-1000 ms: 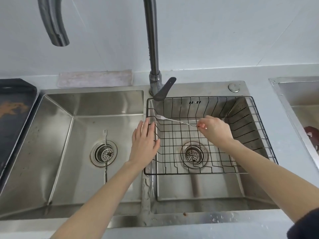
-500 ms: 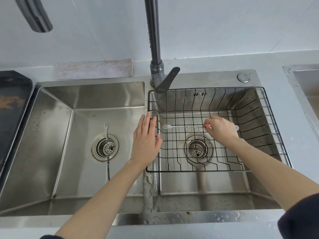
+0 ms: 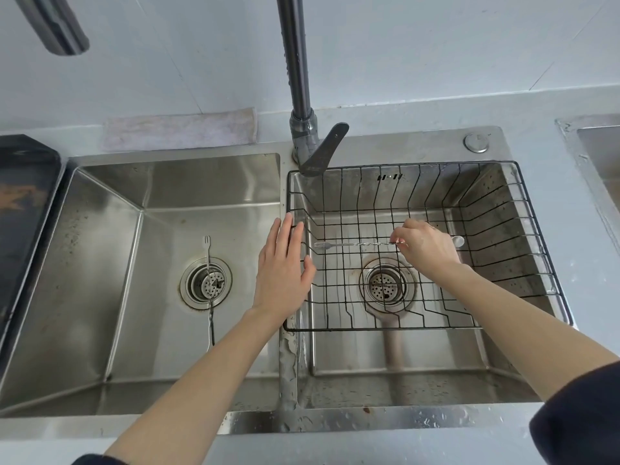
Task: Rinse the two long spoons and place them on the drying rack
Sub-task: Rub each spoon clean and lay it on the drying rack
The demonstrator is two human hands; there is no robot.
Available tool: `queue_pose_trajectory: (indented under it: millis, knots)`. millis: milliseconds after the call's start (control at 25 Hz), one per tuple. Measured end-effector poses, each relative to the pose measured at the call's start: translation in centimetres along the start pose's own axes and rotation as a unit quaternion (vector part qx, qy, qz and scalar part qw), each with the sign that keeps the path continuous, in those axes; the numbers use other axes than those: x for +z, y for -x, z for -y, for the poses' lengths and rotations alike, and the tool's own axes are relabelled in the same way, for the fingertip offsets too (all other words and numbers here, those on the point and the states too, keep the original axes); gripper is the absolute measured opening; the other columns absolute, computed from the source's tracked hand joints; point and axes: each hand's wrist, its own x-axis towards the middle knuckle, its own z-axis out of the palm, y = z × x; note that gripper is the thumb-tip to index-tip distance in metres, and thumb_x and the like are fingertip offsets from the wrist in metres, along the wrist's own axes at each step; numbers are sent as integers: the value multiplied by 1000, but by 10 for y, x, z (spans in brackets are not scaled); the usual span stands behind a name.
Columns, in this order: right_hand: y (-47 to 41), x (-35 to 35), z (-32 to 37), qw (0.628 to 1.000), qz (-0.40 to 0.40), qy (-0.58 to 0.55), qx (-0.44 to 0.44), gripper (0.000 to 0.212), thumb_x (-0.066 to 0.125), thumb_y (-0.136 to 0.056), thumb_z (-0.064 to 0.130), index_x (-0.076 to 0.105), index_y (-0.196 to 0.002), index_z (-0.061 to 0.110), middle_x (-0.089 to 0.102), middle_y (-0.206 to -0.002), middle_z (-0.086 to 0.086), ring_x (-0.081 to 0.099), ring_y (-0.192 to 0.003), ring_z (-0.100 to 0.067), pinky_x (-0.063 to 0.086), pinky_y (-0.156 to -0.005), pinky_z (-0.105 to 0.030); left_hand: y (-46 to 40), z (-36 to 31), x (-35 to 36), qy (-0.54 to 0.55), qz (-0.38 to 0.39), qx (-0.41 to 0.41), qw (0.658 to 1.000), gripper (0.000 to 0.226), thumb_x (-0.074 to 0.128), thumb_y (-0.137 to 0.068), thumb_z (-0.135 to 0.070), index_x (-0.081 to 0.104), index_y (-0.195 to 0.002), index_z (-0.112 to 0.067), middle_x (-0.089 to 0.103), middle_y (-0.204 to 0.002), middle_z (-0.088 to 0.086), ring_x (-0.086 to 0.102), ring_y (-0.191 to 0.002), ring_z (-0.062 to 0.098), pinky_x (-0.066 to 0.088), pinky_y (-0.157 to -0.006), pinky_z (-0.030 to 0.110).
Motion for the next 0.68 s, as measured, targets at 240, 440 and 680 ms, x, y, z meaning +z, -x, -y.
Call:
queue_pose_trajectory:
  millis: [240, 440, 680]
  knots:
    - [1, 4, 0, 1000, -4, -6, -1, 25, 46, -94, 9, 64, -111, 11, 59, -113, -10, 53, -111, -29, 46, -70, -38, 1, 1, -1, 8, 8, 1, 1000, 70, 13, -81, -38, 26, -143, -8, 15, -157, 8, 8, -146, 22, 22, -115, 36]
    - [1, 6, 1, 1000, -13, -11, 3, 25, 46, -94, 7, 63, -112, 12, 59, -112, -10, 52, -110, -29, 47, -72, -39, 1, -1, -3, 15, 28, -7, 999, 56, 27, -92, -28, 21, -144, -9, 9, -158, 6, 3, -147, 20, 20, -116, 35]
    - [4, 5, 3, 1000, -20, -11, 3, 27, 45, -93, 4, 62, -112, 11, 61, -111, -10, 54, -109, -29, 48, -75, -40, 0, -3, -3, 9, 41, -11, 999, 55, 32, -94, -23, 18, -145, -9, 4, -158, 7, -1, -147, 20, 22, -115, 36]
